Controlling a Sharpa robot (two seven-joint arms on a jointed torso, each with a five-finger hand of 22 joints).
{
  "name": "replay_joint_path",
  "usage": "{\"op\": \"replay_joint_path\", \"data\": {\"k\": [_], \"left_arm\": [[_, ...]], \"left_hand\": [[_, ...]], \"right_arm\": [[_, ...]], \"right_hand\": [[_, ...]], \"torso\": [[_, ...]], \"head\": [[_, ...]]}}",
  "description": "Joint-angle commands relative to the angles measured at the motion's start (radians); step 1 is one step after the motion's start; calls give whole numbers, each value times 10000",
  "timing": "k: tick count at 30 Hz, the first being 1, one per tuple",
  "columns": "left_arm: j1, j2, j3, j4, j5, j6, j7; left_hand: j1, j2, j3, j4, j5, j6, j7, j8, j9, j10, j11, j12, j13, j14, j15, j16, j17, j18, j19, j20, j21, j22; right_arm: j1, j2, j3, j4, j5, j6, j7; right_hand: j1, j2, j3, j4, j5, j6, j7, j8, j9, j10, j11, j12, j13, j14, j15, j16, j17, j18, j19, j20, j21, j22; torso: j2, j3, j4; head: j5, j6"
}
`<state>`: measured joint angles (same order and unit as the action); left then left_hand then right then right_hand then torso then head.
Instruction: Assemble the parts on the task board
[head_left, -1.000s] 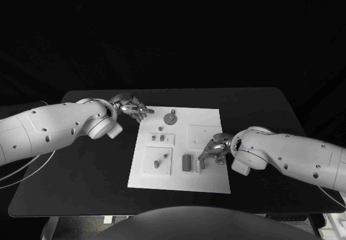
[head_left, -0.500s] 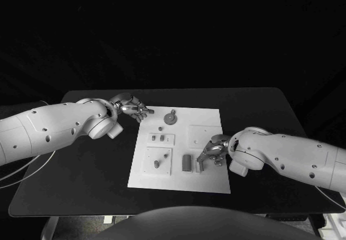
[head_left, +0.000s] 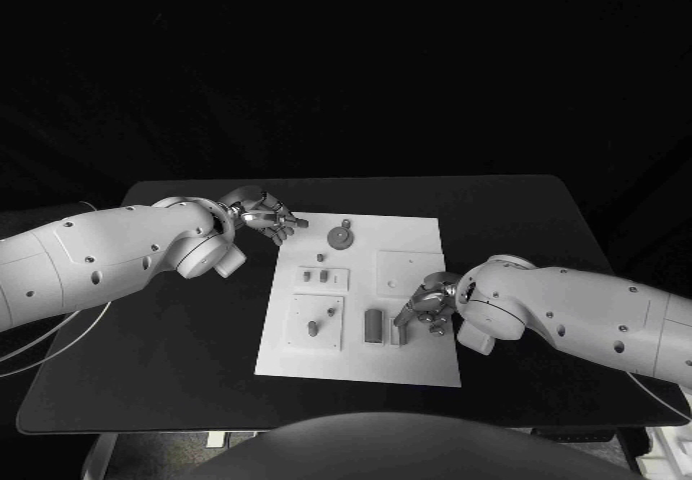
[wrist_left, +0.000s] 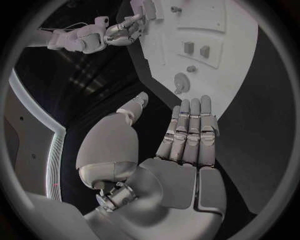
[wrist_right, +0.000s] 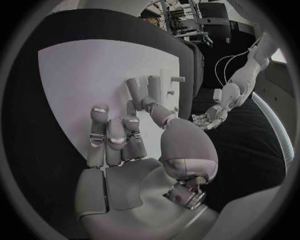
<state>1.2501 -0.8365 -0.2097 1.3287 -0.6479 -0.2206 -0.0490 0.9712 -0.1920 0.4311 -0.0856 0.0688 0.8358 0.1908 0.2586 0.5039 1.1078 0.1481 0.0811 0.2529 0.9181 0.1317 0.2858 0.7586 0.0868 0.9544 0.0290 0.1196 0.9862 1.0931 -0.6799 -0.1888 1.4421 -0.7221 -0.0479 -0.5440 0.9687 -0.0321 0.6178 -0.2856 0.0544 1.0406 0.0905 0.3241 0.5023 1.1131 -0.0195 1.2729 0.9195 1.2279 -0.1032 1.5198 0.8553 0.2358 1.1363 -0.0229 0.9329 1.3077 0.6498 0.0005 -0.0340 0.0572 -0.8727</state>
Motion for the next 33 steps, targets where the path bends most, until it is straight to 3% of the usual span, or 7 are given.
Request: {"op": "replay_joint_path", "data": {"k": [1, 25, 33], "left_arm": [[11, 28, 3, 6, -14, 115, 35], [11, 23, -2, 5, -27, 142, 29], [11, 33, -3, 1, -27, 154, 28]], "left_hand": [[-60, 70, -50, 13, -32, -30, -42, 68, -10, 0, -39, -62, 17, 34, 0, -43, 16, 165, -23, 31, -43, 14], [-62, 72, -52, 16, -31, -30, -42, 68, -12, -1, -39, -63, 18, 34, 1, -47, 17, 166, -22, 31, -46, 14], [-63, 71, -52, 16, -31, -30, -42, 68, -12, -2, -39, -63, 18, 34, 1, -47, 17, 166, -22, 31, -46, 14]], "right_arm": [[-17, 31, -16, 33, 203, 80, -86], [-20, 167, -39, -114, 195, -495, 45], [-20, 296, -40, -193, 235, -306, 39]], "right_hand": [[-89, 5, -67, -1, 16, 70, -24, 59, 36, 63, -17, -66, 18, 0, -26, -27, 0, 260, 17, -5, -54, 157], [-279, -48, -75, 69, 17, 78, -18, 57, 6, 58, -11, -77, 43, 1, -32, -30, 25, 260, 40, -1, -68, 143], [-336, -81, -68, 92, 18, 75, -16, 54, -6, 58, -10, -83, 50, -10, -38, -37, 3, 260, 51, -6, -73, 137]], "torso": [[2, -1, -5], [4, 18, -4], [0, 15, -3]], "head": [[2, 1], [29, 1], [34, 1]]}}
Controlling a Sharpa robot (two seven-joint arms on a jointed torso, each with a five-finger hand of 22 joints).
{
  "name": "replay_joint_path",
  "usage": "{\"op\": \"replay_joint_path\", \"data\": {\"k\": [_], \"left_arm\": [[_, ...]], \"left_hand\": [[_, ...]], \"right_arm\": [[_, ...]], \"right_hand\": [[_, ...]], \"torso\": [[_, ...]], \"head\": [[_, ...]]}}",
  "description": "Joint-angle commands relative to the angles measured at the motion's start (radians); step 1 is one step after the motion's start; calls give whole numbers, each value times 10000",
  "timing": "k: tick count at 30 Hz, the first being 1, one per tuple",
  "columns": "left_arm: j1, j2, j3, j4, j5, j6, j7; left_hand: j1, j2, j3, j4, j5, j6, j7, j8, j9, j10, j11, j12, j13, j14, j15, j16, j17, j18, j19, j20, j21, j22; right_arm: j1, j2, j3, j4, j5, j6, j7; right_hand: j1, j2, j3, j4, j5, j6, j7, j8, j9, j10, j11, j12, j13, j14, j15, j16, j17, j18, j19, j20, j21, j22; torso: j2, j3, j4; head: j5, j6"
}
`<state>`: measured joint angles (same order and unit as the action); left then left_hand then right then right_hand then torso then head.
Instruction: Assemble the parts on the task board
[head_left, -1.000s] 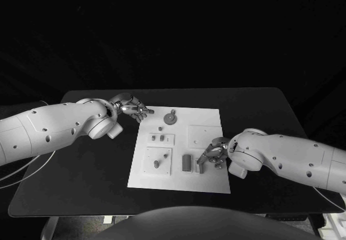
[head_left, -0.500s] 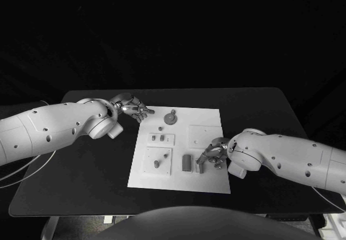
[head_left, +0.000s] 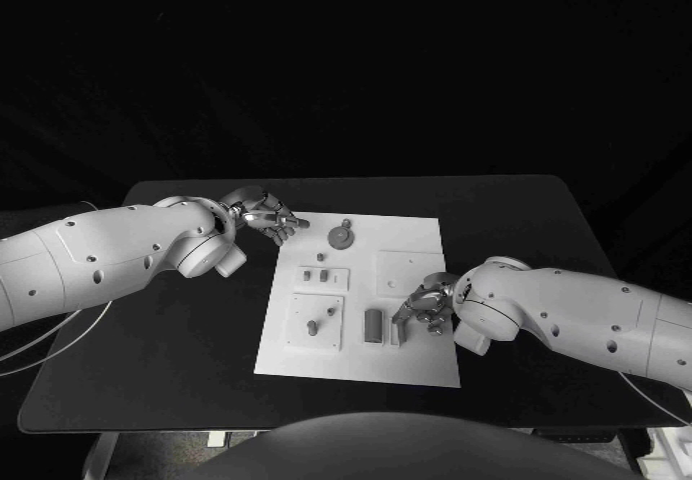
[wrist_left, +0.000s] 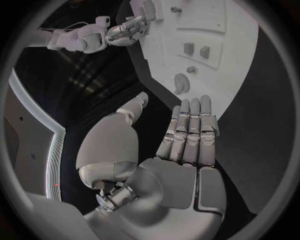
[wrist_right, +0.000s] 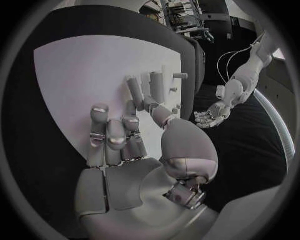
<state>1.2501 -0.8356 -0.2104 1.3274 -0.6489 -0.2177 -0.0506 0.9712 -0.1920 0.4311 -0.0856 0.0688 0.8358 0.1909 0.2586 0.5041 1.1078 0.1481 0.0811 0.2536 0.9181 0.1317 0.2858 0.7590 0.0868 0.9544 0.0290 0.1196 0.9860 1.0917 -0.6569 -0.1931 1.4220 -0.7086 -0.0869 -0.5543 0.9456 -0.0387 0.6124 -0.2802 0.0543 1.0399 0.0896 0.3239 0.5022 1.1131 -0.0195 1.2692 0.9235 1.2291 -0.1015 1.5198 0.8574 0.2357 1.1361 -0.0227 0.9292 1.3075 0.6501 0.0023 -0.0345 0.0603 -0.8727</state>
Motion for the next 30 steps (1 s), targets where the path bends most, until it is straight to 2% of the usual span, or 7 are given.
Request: {"op": "replay_joint_path", "data": {"k": [1, 8, 17, 23, 30], "left_arm": [[11, 24, 4, 14, -17, 122, 41], [11, 25, 3, 3, -20, 121, 42], [10, 26, 1, 0, -21, 121, 42], [10, 28, 0, -5, -21, 119, 40], [10, 36, -1, -9, -21, 118, 40]], "left_hand": [[-63, 72, -53, 16, -31, -30, -43, 68, -14, -2, -39, -63, 12, 33, 1, -47, 13, 166, -22, 31, -47, 17], [-65, 73, -55, 19, -30, -31, -43, 68, -15, -4, -38, -64, 12, 33, 1, -51, 14, 166, -22, 31, -49, 17], [-65, 70, -58, 19, -30, -31, -43, 68, -17, -6, -38, -65, 13, 33, 1, -54, 15, 166, -22, 31, -53, 17], [-64, 69, -59, 20, -29, -32, -43, 68, -18, -6, -38, -65, 14, 33, 1, -56, 16, 167, -22, 31, -55, 17], [-64, 68, -60, 20, -29, -33, -43, 68, -19, -8, -37, -66, 14, 33, 1, -58, 17, 167, -22, 31, -57, 17]], "right_arm": [[-6, 78, 3, 4, 113, 109, 140], [-8, 133, -19, -34, 156, 255, 121], [-8, 132, -26, -58, 148, 201, 106], [-8, 124, -28, -40, 148, 269, 138], [-8, 131, -31, -26, 148, 323, 155]], "right_hand": [[-108, -18, -14, 39, 19, 81, -7, 56, -5, 57, -10, -47, 10, -21, -56, -37, -15, 261, 53, -9, -37, 139], [-135, -38, -8, 50, 19, 72, -4, 50, -13, 52, -7, -52, 13, -37, -59, -43, -40, 261, 53, -11, -43, 137], [-245, -120, 0, 118, 19, 57, 9, 38, -35, 33, 6, -68, 25, -64, -67, -56, -61, 261, 50, -11, -62, 130], [-464, -376, 15, 328, 19, 44, 16, 31, -69, 12, 15, -85, 50, -91, -82, -73, -71, 261, 57, -18, -89, 123], [-835, -735, 36, 769, 20, 43, 14, 34, -105, 6, 14, -103, 78, -108, -92, -89, -82, 261, 63, -27, -121, 120]], "torso": [[-2, -5, 2], [-1, -8, 6], [-4, -6, 2], [-4, -4, -1], [-4, 1, -8]], "head": [[6, 1], [10, 1], [16, 1], [23, 1], [18, 1]]}}
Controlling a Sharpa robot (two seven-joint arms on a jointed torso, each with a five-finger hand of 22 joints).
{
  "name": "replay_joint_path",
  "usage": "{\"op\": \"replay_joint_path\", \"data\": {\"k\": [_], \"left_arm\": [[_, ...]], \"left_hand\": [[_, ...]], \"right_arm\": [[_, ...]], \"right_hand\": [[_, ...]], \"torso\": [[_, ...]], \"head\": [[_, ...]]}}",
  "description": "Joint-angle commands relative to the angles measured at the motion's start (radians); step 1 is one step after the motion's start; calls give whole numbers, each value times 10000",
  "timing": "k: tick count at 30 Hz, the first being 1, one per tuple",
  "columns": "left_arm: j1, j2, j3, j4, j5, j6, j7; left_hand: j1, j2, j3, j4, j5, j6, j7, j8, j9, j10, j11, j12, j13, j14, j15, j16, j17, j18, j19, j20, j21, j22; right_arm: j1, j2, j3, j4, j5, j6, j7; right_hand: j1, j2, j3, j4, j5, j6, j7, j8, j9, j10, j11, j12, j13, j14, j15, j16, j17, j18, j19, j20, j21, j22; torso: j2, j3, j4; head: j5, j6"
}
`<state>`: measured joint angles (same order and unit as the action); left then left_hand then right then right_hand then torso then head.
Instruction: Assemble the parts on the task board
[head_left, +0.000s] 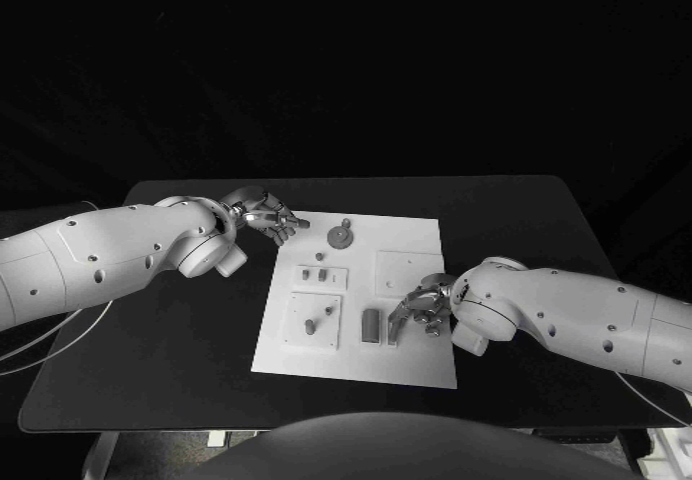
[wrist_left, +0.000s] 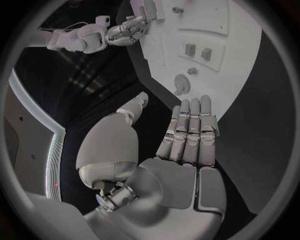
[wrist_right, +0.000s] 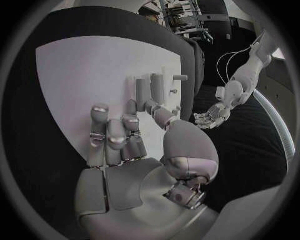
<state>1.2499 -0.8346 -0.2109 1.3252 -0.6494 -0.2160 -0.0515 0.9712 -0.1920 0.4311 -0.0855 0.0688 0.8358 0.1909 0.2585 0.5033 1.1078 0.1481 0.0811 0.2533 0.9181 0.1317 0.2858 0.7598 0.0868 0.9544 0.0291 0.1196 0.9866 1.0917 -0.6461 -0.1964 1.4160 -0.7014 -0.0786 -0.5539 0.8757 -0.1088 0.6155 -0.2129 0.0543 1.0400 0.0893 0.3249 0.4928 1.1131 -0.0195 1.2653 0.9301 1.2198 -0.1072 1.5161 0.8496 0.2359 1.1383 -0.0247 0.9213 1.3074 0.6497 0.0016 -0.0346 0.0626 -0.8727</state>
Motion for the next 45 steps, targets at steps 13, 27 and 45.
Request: {"op": "replay_joint_path", "data": {"k": [13, 27, 45], "left_arm": [[12, 39, 1, -6, -16, 106, 35], [12, 39, -2, -11, -19, 106, 16], [12, 41, -5, -11, -20, 97, 15]], "left_hand": [[-61, 66, -62, 20, -29, -35, -42, 67, -15, -9, -37, -67, 18, 33, 1, -63, 12, 167, -22, 31, -62, 11], [-56, 68, -62, 20, -28, -35, -42, 68, -17, -11, -36, -67, 19, 34, 1, -68, 14, 168, -20, 32, -67, 11], [-53, 68, -64, 21, -28, -36, -41, 68, -20, -12, -36, -68, 21, 35, 2, -74, 17, 167, -19, 33, -73, 12]], "right_arm": [[-7, 71, -54, 66, -33, 444, 233], [-8, 106, -121, 50, -252, 451, 272], [-9, 99, -153, 90, -385, 150, 414]], "right_hand": [[-23, -86, 130, 108, 17, 18, 20, 30, -33, -9, 13, -70, 44, -53, -45, -64, -34, 259, 27, -49, -46, 144], [166, 220, 134, -128, 16, 15, 25, 56, -40, -11, 18, -66, 74, -46, -36, -61, 4, 259, 13, -42, -32, 165], [-272, -342, 189, 559, 18, -7, 30, 72, -83, -11, 23, -100, 100, -51, -45, -90, -2, 259, 46, -41, -72, 139]], "torso": [[0, 0, 5], [0, 2, 3], [0, 4, 0]], "head": [[-7, 1], [14, 1], [28, 1]]}}
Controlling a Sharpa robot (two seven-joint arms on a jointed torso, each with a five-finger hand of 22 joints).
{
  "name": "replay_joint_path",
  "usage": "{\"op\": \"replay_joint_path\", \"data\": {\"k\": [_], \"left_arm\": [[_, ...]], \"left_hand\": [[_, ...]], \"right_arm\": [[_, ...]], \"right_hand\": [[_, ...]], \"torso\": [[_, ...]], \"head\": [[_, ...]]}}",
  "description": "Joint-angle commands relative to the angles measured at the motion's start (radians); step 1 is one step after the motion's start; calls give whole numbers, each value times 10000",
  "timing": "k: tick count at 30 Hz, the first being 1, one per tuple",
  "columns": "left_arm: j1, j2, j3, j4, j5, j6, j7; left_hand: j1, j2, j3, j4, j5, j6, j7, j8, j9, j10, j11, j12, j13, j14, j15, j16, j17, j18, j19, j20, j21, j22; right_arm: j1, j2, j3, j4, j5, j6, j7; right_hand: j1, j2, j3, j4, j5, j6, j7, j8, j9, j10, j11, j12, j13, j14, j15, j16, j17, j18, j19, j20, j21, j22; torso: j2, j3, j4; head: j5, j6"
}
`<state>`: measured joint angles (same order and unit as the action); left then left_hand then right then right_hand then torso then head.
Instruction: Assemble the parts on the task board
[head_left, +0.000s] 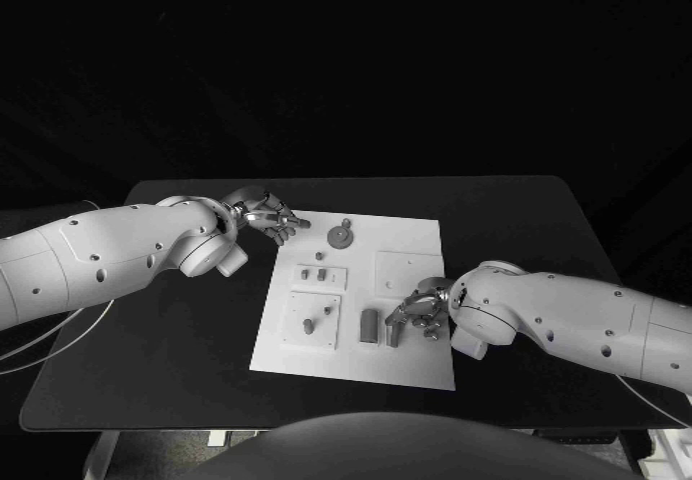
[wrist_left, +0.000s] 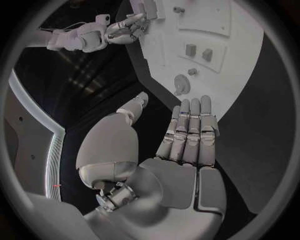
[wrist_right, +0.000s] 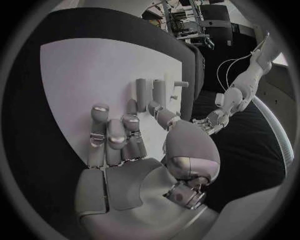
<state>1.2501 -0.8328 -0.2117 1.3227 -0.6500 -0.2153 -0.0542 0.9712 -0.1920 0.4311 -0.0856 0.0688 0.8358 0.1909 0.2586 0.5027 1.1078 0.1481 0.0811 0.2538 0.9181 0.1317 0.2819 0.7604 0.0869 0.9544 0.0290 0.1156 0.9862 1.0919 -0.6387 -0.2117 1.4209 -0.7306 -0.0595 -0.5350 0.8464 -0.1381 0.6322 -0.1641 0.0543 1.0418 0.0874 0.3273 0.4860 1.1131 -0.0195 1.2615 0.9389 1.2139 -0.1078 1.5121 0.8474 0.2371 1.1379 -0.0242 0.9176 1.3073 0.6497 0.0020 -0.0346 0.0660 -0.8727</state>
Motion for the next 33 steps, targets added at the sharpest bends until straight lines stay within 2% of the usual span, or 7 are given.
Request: {"op": "replay_joint_path", "data": {"k": [1, 6, 7, 12, 22, 33], "left_arm": [[11, 23, 3, 14, -15, 87, 45], [11, 25, 2, 17, -15, 91, 45], [11, 26, 2, 18, -15, 91, 45], [11, 26, 1, 16, -16, 92, 43], [11, 19, 0, 13, -17, 97, 35], [11, 14, 0, 12, -19, 93, 39]], "left_hand": [[-52, 67, -64, 21, -28, -36, -42, 68, -14, -13, -36, -68, 16, 35, 2, -35, 10, 167, -19, 33, -33, 17], [-51, 68, -65, 21, -28, -36, -42, 69, -15, -13, -35, -68, 17, 35, 3, -36, 11, 167, -19, 33, -35, 17], [-51, 68, -65, 22, -28, -36, -41, 69, -15, -13, -35, -68, 17, 35, 3, -37, 12, 167, -19, 33, -35, 17], [-51, 68, -66, 22, -28, -36, -41, 69, -15, -14, -35, -68, 17, 36, 3, -38, 12, 167, -18, 33, -37, 17], [-50, 68, -67, 23, -28, -36, -41, 69, -17, -14, -35, -68, 18, 36, 3, -41, 14, 167, -17, 34, -40, 18], [-47, 68, -68, 23, -28, -36, -41, 70, -19, -15, -35, -69, 20, 37, 3, -45, 16, 167, -16, 34, -43, 18]], "right_arm": [[-12, 25, 0, 40, -92, -46, 227], [-12, 24, -1, 50, -81, -49, 239], [-12, 24, -1, 51, -81, -40, 246], [-13, 23, -1, 79, -77, -37, 285], [-17, -53, -2, 121, -101, -103, 382], [-17, -136, -1, 103, -201, -98, 394]], "right_hand": [[21, -22, 31, 94, 18, -20, 46, 52, -14, -8, 20, -60, 14, 16, -40, -48, 33, 247, 54, -49, -33, 141], [-47, -70, 15, 195, 17, -21, 44, 58, -17, -6, 19, -59, 21, 15, -41, -47, 32, 247, 55, -50, -31, 146], [-140, -208, -58, 238, -59, -26, 46, 64, -12, -8, 20, -56, 25, 13, -44, -43, 37, 247, 53, -49, -26, 151], [-236, -398, -72, 420, -57, -48, 34, 89, 12, -13, 6, -56, 34, -8, -64, -39, 30, 247, 55, -82, -25, 149], [-330, -935, 103, 1066, -55, -117, 31, 149, 74, -21, 1, -66, 52, -38, -88, -39, 4, 247, 72, -134, -28, 140], [-305, -939, 132, 1168, -54, -130, 28, 169, 94, -23, -2, -63, 60, -27, -92, -30, 28, 247, 74, -148, -22, 144]], "torso": [[-1, 1, -1], [0, -4, -1], [0, -3, -1], [-2, -5, 1], [0, -1, 0], [1, 5, -3]], "head": [[-7, 1], [0, 1], [2, 1], [2, 1], [28, 1], [17, 1]]}}
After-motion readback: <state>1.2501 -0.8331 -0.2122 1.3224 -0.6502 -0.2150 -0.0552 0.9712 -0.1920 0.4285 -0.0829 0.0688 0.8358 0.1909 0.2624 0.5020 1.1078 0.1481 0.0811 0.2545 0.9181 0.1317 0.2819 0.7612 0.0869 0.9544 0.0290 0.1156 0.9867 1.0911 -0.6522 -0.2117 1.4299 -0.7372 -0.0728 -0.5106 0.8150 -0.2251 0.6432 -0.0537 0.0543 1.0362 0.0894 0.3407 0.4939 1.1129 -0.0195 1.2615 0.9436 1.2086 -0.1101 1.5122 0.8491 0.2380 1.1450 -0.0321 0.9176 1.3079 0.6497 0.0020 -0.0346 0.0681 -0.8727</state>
